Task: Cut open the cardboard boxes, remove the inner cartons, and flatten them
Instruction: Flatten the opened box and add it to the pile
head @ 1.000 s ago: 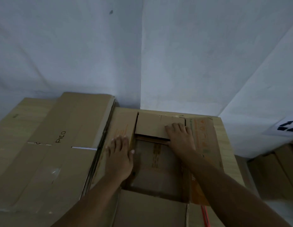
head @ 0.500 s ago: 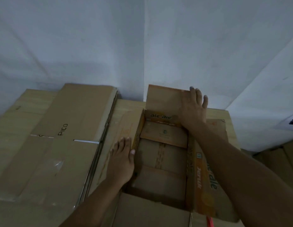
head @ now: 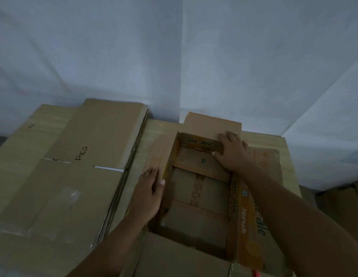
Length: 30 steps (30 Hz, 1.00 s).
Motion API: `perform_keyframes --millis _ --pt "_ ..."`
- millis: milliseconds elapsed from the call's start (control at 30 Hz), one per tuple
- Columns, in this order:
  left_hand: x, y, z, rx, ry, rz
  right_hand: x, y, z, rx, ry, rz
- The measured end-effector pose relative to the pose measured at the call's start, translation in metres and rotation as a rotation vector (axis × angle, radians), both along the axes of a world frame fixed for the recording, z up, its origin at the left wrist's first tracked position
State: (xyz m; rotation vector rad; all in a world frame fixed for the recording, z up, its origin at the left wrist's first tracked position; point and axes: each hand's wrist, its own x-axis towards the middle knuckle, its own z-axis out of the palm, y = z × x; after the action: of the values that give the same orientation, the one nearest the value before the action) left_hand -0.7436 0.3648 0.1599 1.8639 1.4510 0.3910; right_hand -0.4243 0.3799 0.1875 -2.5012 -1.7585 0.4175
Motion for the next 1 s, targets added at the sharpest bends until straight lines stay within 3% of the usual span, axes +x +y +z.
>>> perform_keyframes --millis 100,200,333,467,667,833,1000 --pt "-0.011 -0.002 0.004 0.034 -0.117 0.09 -0.021 -0.017 0.01 0.111 0.029 -0.033" --pt "-0.033 -0.002 0.001 0.082 -0.105 0.102 -0.06 -0.047 0.02 0.221 0.089 -0.085" --pt "-0.071 -0.008 -0.008 0.131 -0.121 0.155 -0.13 -0.089 0.022 0.238 0.234 -0.117" --pt "-0.112 -0.021 -0.016 0.177 -0.173 0.223 -0.211 -0.112 0.009 0.201 0.308 0.013" --pt "-0.158 -0.033 -0.017 0.096 -0.261 0.315 -0.302 -0.106 0.003 0.098 0.017 0.32" --pt "-0.183 -0.038 -0.015 0.054 -0.279 0.284 -0.321 -0.093 -0.007 -0.093 -0.217 0.357" --pt "-0.194 -0.04 -0.01 0.056 -0.328 0.263 -0.321 -0.098 0.005 -0.013 -0.141 0.324"
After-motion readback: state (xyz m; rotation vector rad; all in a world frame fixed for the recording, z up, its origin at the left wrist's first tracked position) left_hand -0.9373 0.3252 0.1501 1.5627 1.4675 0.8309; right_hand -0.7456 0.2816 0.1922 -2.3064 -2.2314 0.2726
